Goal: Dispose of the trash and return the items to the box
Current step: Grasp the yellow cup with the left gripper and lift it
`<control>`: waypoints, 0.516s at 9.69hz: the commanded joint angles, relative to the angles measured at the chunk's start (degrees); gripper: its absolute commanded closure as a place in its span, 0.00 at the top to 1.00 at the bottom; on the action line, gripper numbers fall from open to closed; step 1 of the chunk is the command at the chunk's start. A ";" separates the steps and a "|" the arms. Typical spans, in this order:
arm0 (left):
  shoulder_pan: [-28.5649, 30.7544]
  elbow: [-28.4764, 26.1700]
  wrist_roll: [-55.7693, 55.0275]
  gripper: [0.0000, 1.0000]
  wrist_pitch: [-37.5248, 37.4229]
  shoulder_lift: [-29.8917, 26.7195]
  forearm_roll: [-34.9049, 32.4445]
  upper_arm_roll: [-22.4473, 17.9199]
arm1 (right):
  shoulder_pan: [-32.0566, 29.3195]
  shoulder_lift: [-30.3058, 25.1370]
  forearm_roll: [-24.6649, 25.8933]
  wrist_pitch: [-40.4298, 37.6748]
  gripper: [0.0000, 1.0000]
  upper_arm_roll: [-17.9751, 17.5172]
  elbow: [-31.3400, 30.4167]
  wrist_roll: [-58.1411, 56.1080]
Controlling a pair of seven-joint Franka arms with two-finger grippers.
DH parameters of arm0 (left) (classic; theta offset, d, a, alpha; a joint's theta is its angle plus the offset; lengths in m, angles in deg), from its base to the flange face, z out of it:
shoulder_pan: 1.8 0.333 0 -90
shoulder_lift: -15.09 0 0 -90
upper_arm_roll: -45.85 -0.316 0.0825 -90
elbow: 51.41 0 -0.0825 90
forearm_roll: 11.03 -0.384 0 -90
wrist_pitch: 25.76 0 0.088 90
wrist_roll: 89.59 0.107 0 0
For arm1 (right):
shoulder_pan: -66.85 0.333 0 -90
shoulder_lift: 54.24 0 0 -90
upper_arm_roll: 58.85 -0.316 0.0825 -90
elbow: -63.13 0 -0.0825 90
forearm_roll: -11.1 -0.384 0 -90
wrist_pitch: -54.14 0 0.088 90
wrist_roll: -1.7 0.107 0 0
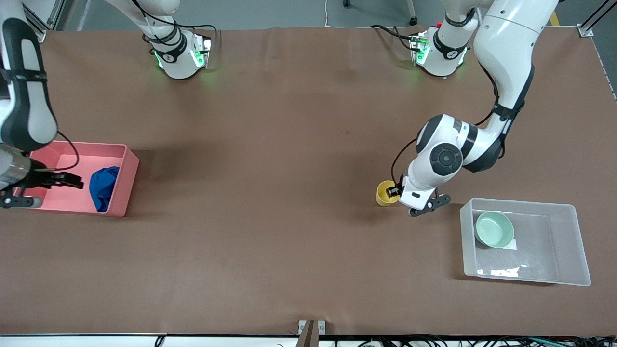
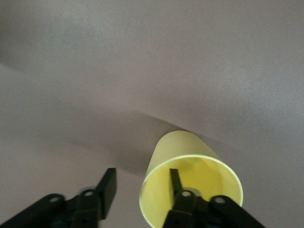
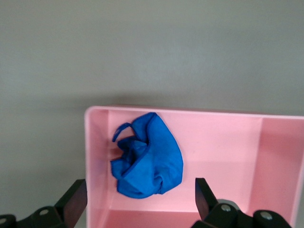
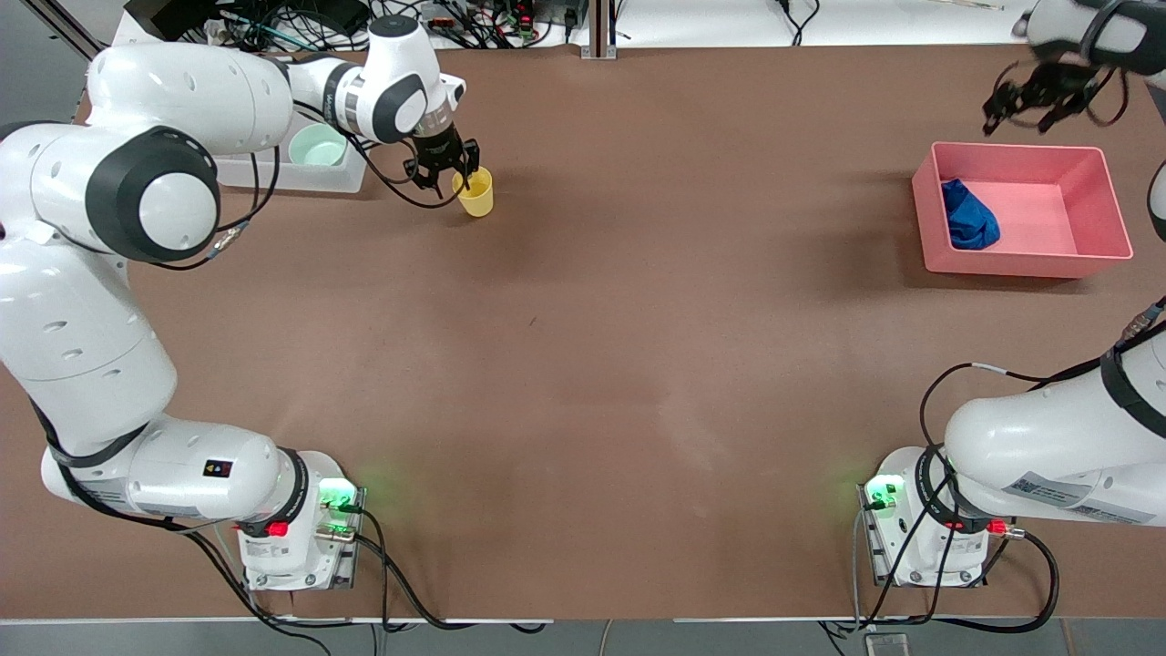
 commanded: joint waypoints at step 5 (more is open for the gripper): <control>1.62 3.82 5.59 0.00 -1.45 -4.25 -1.11 -0.18 | 12.46 -13.13 0.07 -22.23 1.00 -0.36 9.52 12.48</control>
